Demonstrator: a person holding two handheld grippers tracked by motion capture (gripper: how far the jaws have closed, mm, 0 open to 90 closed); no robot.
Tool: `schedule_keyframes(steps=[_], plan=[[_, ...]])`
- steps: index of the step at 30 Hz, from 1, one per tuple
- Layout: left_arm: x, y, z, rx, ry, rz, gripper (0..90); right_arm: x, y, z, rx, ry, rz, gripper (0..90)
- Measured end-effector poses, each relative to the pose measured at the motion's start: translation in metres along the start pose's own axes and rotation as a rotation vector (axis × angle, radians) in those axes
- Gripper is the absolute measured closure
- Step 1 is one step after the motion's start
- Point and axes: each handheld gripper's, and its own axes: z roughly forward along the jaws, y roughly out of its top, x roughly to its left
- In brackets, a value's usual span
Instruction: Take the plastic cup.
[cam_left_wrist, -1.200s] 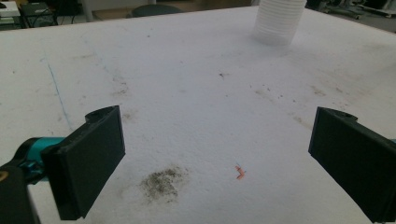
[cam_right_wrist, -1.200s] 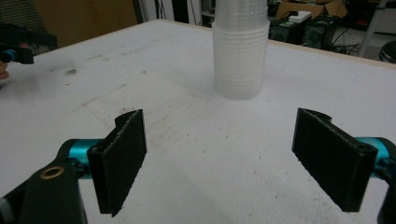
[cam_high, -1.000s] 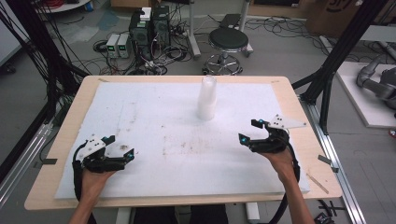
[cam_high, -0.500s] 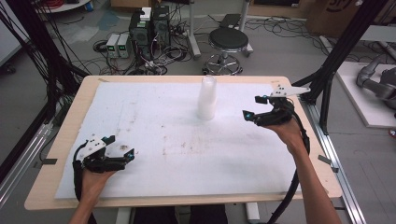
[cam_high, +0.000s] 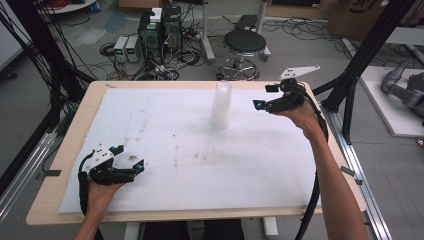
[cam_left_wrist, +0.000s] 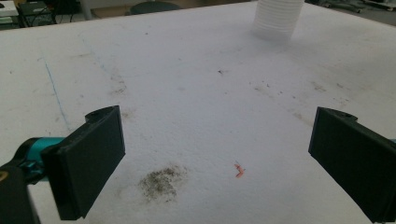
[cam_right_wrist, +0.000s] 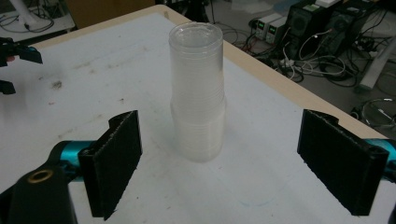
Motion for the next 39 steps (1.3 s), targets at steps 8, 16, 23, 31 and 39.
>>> schedule_keyframes(steps=[8, 16, 23, 31, 39], plan=[[-0.001, 0.000, 0.001, 0.008, -0.001, 0.007, 3.6, -0.007, 0.018, 0.022, 0.036, 0.024, -0.032, 13.6], [-0.001, 0.000, 0.001, 0.009, -0.001, 0.009, 3.6, -0.013, 0.027, 0.039, 0.059, 0.049, -0.047, 13.7], [-0.001, 0.000, 0.001, 0.010, -0.001, 0.007, 3.6, -0.015, 0.028, 0.056, 0.048, 0.100, -0.051, 13.7], [-0.001, 0.000, 0.001, 0.010, 0.001, 0.008, 3.6, -0.013, 0.027, 0.076, 0.039, 0.134, -0.061, 13.7], [-0.001, 0.000, 0.001, 0.012, 0.001, 0.008, 3.6, -0.015, 0.026, 0.090, 0.027, 0.128, -0.053, 13.8]])
